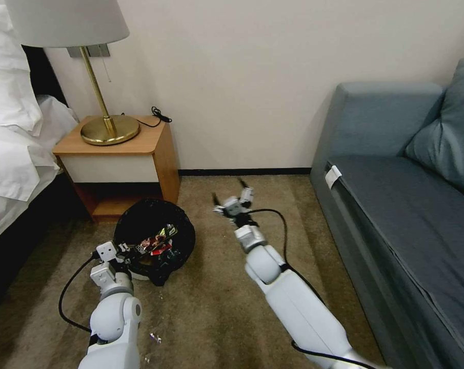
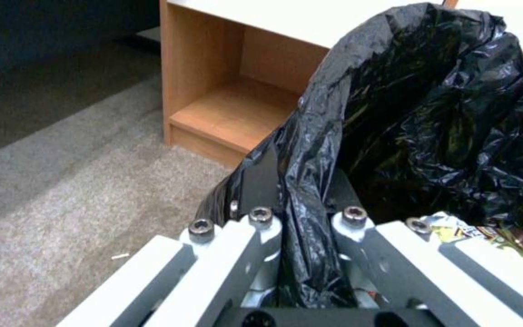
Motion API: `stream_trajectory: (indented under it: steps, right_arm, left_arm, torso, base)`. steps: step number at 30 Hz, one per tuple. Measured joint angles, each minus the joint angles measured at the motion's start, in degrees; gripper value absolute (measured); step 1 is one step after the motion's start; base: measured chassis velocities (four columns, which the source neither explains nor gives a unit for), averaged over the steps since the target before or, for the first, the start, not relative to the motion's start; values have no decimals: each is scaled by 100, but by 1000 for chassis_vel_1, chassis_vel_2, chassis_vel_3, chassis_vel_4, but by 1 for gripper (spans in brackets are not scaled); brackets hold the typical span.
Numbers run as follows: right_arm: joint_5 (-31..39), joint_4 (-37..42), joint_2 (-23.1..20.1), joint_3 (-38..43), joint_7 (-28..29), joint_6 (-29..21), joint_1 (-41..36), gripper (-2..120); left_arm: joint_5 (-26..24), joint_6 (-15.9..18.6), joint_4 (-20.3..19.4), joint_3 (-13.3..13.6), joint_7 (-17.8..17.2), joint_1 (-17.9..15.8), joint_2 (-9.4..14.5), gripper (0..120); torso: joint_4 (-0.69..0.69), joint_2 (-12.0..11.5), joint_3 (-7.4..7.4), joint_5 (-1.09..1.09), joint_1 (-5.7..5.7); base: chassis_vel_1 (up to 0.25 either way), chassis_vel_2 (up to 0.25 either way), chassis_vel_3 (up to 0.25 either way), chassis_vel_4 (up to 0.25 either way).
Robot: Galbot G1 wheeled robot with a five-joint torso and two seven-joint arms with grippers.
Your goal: Pick up the trash bin, then pick up the garbage on the floor and place it into the trash bin.
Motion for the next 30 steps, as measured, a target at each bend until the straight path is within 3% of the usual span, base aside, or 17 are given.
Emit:
stream_trajectory:
  steps: [9, 24, 27, 28, 30]
  right_arm:
    - [510, 229, 8, 755, 113, 22, -571, 100]
    - [-145, 69, 215, 1273, 72, 388, -837, 100]
    - [-204, 69, 237, 1281, 69, 400, -855, 100]
    - [-242, 69, 247, 1286, 67, 414, -871, 100]
    - [-250, 69, 250, 1295, 66, 422, -879, 100]
  left_arm:
    - [-99, 4, -15, -8, 13, 1, -23, 4]
    - [-373, 113, -42, -89, 519, 5, 112, 4]
    - [-591, 261, -102, -89, 637, 30, 153, 4]
    - [-988, 481, -183, -68, 642, 34, 190, 4]
    - [-1213, 601, -219, -60, 573, 24, 200, 4]
  torso:
    - [0, 0, 0, 0, 0]
    - [0, 0, 0, -2, 0]
    - [1, 0, 0, -2, 0]
    - [1, 0, 0, -2, 0]
    - [0, 0, 0, -2, 0]
  base:
    - [0, 0, 0, 0]
    - [0, 0, 0, 0]
    - [0, 0, 0, 0]
    - [0, 0, 0, 0]
    - [0, 0, 0, 0]
